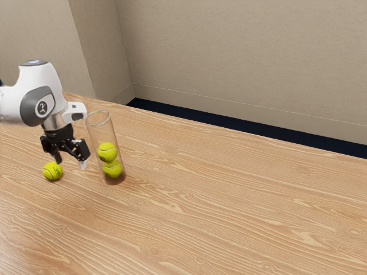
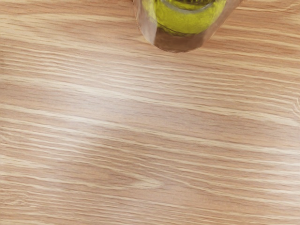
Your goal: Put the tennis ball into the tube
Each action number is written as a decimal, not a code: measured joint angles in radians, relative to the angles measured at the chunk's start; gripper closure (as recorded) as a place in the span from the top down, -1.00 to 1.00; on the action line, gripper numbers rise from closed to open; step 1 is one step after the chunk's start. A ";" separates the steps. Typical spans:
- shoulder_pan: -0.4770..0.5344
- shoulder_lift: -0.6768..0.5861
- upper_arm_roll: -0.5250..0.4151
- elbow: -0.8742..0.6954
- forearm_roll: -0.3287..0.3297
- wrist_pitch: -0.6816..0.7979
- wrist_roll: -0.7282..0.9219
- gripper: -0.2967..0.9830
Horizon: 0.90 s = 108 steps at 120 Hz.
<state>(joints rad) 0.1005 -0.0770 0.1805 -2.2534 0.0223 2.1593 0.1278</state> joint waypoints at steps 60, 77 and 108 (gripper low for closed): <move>0.225 0.287 0.002 0.096 0.000 0.350 0.224 0.54; 0.263 0.353 -0.005 0.137 -0.043 0.359 0.288 0.54; 0.276 0.435 -0.008 0.206 -0.092 0.363 0.380 0.54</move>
<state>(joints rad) 0.3763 0.3577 0.1729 -2.0475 -0.0693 2.5225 0.5073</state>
